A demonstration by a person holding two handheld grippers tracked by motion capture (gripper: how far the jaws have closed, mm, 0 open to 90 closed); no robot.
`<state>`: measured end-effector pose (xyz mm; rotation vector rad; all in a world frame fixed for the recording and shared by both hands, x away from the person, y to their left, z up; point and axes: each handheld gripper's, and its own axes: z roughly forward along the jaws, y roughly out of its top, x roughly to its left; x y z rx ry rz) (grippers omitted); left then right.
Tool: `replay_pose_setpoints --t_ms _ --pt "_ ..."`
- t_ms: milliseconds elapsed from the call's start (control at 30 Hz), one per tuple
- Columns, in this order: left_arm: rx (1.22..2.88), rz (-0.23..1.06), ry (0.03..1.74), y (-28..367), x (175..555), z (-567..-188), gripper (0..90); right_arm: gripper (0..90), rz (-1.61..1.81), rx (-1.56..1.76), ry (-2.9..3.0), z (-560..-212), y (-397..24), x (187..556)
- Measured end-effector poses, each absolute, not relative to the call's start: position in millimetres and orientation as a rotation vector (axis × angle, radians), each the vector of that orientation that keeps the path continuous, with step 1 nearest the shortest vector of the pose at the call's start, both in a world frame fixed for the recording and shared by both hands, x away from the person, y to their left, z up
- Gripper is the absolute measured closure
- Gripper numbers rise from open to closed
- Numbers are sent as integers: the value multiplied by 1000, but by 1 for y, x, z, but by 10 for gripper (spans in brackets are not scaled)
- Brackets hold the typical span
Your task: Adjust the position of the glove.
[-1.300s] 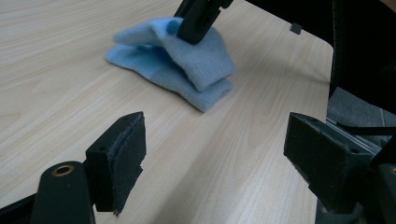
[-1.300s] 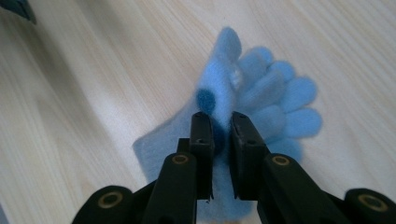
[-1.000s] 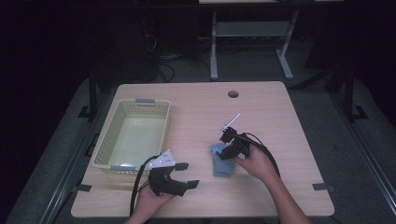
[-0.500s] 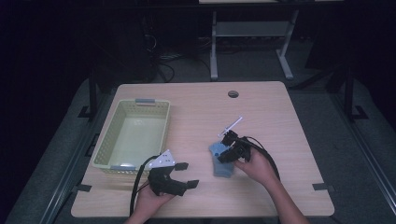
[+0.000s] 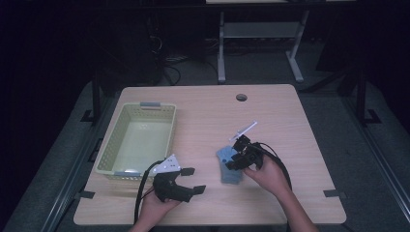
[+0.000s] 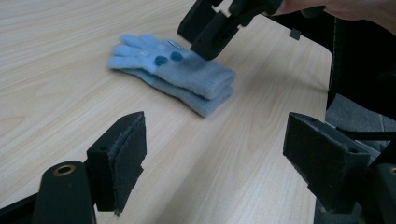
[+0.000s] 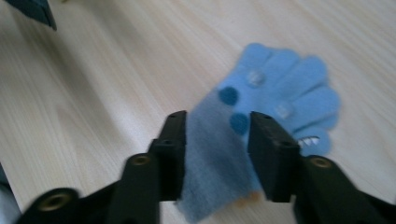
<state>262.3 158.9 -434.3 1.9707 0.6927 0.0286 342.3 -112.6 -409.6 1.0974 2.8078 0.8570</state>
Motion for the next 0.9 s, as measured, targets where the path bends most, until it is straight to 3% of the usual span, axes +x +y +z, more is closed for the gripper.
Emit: replay_pose_setpoints --t_ms 100,400,900 --pt "1965 29 702 158 265 -433 220 452 902 1147 2767 -407 -124 338" --pt "1971 43 752 135 275 -424 237 362 998 1301 2680 -408 -159 331" --pt "1890 -239 1127 95 329 -451 251 326 1061 1536 2579 -425 -173 330"
